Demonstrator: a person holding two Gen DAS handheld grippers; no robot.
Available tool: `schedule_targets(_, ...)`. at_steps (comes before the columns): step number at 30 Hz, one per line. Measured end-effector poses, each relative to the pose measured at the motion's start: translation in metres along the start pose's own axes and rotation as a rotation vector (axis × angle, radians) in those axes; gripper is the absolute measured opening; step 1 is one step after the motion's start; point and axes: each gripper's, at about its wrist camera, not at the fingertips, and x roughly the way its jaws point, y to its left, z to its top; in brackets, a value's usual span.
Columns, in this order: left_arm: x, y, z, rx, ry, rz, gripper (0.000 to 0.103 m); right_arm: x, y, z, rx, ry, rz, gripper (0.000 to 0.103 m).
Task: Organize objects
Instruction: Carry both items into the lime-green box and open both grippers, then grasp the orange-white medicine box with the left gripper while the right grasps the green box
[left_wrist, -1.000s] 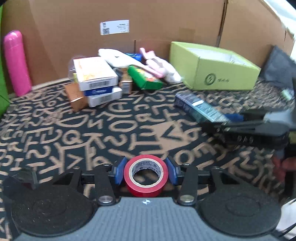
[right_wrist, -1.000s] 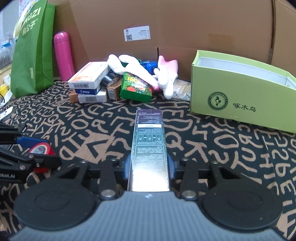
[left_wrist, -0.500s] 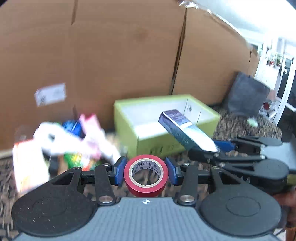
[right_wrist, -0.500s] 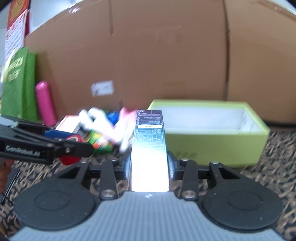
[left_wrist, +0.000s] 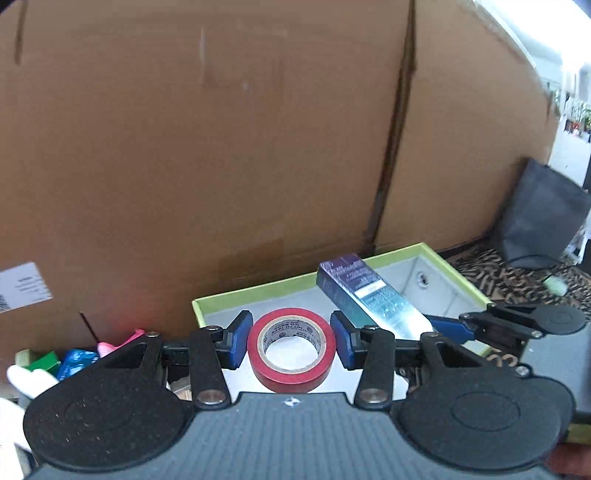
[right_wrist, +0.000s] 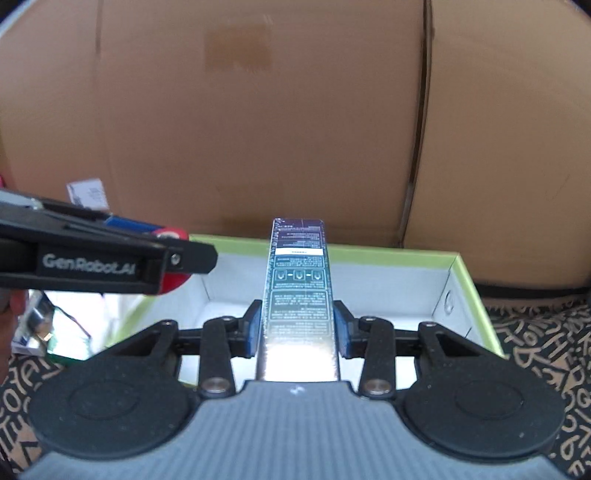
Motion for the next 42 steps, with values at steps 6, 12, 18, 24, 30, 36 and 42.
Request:
schedule_targets(6, 0.032, 0.009, -0.004, -0.021, 0.032, -0.01, 0.049, 0.029, -0.011, -0.003, -0.002, 0.042, 0.013, 0.031)
schedule_targets(12, 0.037, 0.018, -0.009, -0.089, 0.009, -0.048, 0.09, 0.047, -0.004, -0.006, -0.049, 0.084, 0.02, 0.054)
schedule_targets(18, 0.004, 0.016, -0.011, -0.057, -0.054, -0.044, 0.091, 0.026, 0.005, -0.007, -0.14, 0.049, -0.058, 0.075)
schedule_targets(24, -0.042, 0.015, -0.024, -0.063, -0.089, -0.026, 0.091, -0.01, 0.005, -0.002, -0.08, 0.018, -0.096, 0.088)
schedule_targets(30, -0.097, 0.024, -0.066, -0.113, -0.114, 0.011, 0.095, -0.067, 0.028, -0.02, -0.032, -0.052, 0.001, 0.103)
schedule_targets(36, -0.143, 0.052, -0.115, -0.165, -0.123, 0.125, 0.095, -0.1, 0.066, -0.054, -0.015, -0.062, 0.116, 0.103)
schedule_targets(42, -0.158, 0.1, -0.141, -0.237, -0.079, 0.319, 0.096, -0.107, 0.104, -0.086, -0.013, -0.026, 0.188, 0.103)
